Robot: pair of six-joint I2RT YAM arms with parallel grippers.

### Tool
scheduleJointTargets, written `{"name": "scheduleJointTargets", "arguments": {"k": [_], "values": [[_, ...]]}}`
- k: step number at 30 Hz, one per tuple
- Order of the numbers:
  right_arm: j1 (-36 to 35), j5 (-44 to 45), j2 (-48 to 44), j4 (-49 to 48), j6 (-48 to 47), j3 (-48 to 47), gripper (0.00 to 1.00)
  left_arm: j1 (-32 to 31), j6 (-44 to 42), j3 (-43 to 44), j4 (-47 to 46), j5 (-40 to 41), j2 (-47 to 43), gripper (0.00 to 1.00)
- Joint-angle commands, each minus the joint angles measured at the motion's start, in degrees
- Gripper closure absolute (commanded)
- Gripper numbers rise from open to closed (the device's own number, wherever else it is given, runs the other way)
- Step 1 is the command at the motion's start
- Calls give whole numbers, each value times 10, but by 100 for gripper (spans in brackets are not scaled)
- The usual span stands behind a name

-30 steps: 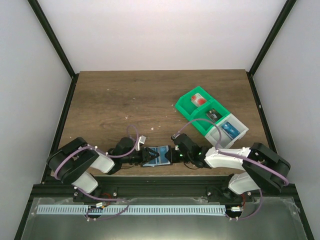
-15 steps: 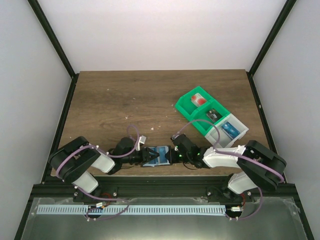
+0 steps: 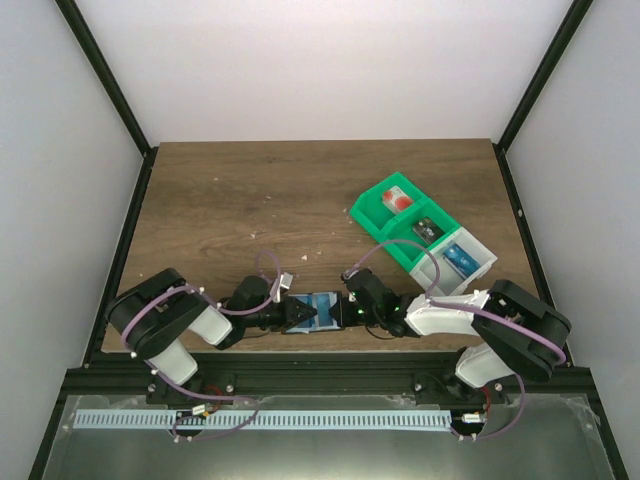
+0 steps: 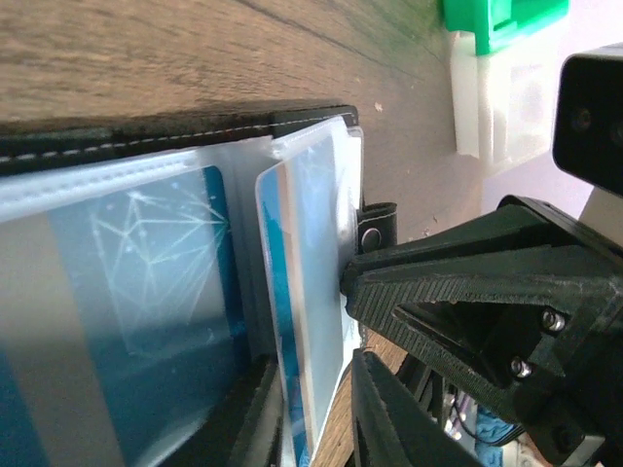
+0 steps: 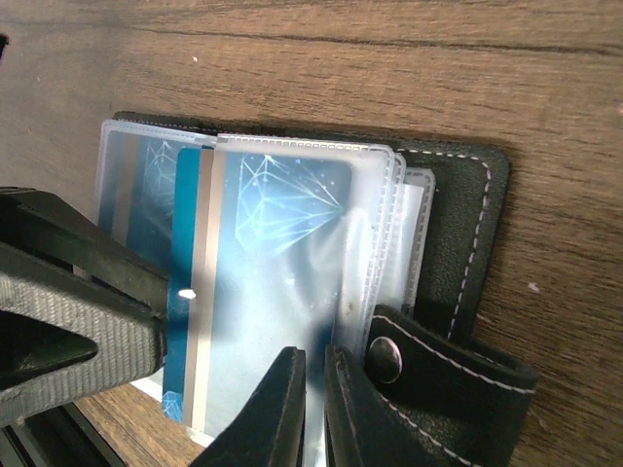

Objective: Take the credit cards out of the card holder

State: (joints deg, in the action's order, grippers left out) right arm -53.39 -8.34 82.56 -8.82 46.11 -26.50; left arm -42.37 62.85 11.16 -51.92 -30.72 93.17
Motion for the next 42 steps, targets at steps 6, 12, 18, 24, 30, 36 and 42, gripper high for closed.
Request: {"name": "scheduleJointTargets", "arguments": {"k": [6, 12, 18, 24, 30, 36, 42], "values": [[-2, 5, 11, 17, 4, 13, 91, 0, 3, -10, -37, -9, 4, 100], [-2, 6, 13, 15, 5, 15, 91, 4, 3, -9, 7, 1, -14, 100], [-2, 10, 12, 18, 6, 16, 91, 17, 10, -29, 27, 3, -54, 100], [-1, 14, 9, 14, 10, 24, 91, 24, -5, -32, 120, 16, -135, 100], [-2, 24, 2, 27, 4, 12, 91, 26, -17, -17, 258, 55, -255, 100], [-2, 67, -52, 61, -40, -16, 88, 29, -33, 12, 388, 106, -389, 100], [-2, 80, -136, 22, -135, -12, 86, 36, -21, 21, 445, 118, -474, 100]]}}
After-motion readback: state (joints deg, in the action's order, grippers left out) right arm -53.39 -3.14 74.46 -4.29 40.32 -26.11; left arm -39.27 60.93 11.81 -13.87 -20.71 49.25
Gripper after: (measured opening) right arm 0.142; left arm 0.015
